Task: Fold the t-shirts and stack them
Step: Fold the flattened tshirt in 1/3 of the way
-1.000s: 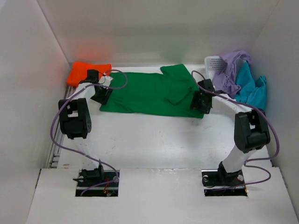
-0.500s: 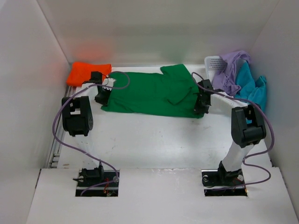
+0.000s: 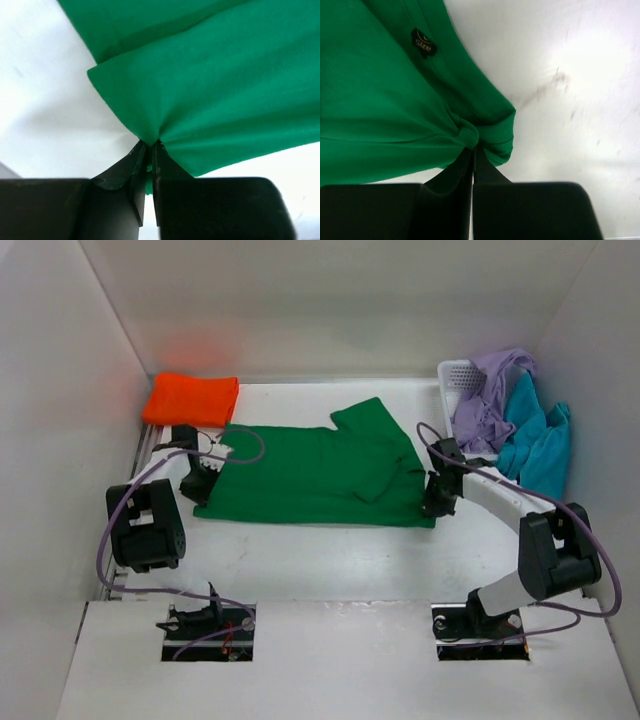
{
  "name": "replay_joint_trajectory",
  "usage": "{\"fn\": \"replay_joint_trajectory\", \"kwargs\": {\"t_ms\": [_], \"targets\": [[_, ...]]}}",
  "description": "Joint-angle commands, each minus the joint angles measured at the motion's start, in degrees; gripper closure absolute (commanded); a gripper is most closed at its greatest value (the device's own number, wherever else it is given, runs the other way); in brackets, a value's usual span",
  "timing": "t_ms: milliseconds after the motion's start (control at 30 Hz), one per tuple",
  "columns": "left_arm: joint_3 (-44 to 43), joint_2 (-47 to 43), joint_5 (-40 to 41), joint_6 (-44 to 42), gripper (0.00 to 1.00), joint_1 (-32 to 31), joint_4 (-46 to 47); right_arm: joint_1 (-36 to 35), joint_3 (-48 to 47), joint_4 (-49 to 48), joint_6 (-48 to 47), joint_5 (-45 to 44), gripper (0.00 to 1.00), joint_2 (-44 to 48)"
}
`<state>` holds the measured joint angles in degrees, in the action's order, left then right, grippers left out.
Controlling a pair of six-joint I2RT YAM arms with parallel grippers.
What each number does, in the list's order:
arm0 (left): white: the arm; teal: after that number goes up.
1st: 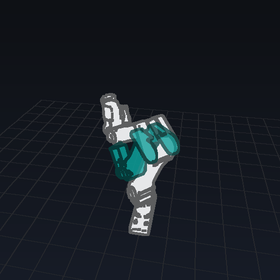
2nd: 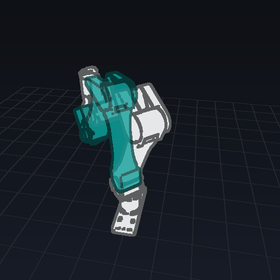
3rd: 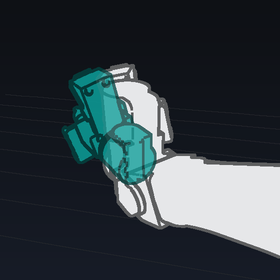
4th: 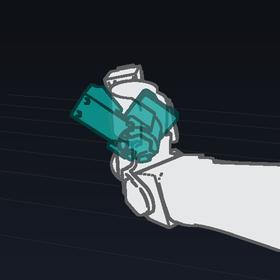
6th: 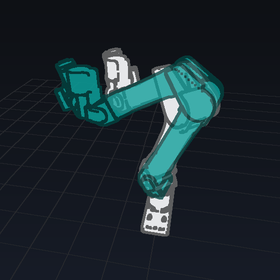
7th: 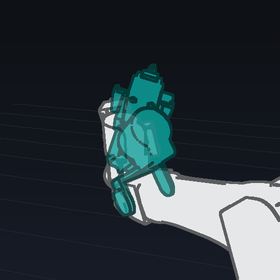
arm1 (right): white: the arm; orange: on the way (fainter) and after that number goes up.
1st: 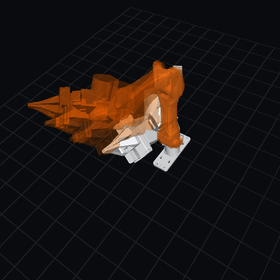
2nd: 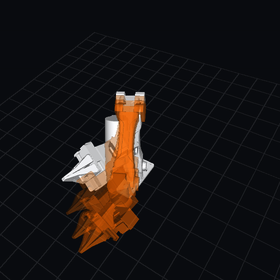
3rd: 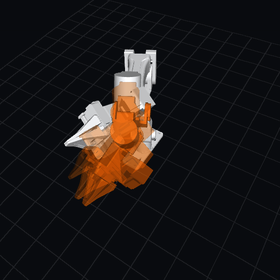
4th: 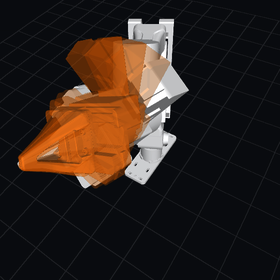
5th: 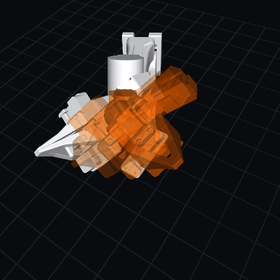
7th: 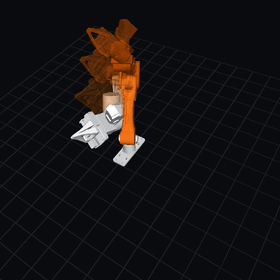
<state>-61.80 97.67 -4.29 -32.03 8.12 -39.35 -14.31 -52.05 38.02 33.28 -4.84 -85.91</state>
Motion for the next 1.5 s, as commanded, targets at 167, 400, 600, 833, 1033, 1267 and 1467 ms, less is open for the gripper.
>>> {"fn": "replay_joint_trajectory", "kwargs": {"t_ms": [167, 400, 600, 833, 1033, 1267, 1467], "targets": [[5.2, -10.39, 7.97, -6.2, 0.6, 2.38, -7.93, -8.76, 7.04, 9.7, 7.67, -2.19, 0.74, 8.38], [-3.48, -13.11, 21.68, -11.56, 0.48, 2.84, -2.85, -5.6, 8.81, 13.21, 7.77, -4.82, 0.55, 19.62], [-11.15, -17.42, 9.17, -10.96, 0.37, -22.09, 0.15, -4.28, 7.93, 6.03, 11.63, -3.6, 0.64, 28.6], [-13.96, -5.23, -5.1, -7.34, 0.41, -53.05, 8.66, -4.19, 11.44, -5.49, 15.67, -1.84, 0.65, 26.23], [-16.42, 4.45, -13.45, -10.24, 0.45, -60.98, 13.51, -4.46, 16.45, -10.07, 18.66, -0.61, 0.65, 28.25], [-18.53, 11.84, -13.46, -11.04, 0.55, -61.95, 14.74, -4.63, 20.15, -9.63, 19.72, -0.52, 0.65, 32.99], [-18.8, 14.65, -11.09, -10.86, 0.7, -61.69, 14.74, -4.37, 21.46, -9.19, 19.72, -0.43, 0.65, 34.49]]}}
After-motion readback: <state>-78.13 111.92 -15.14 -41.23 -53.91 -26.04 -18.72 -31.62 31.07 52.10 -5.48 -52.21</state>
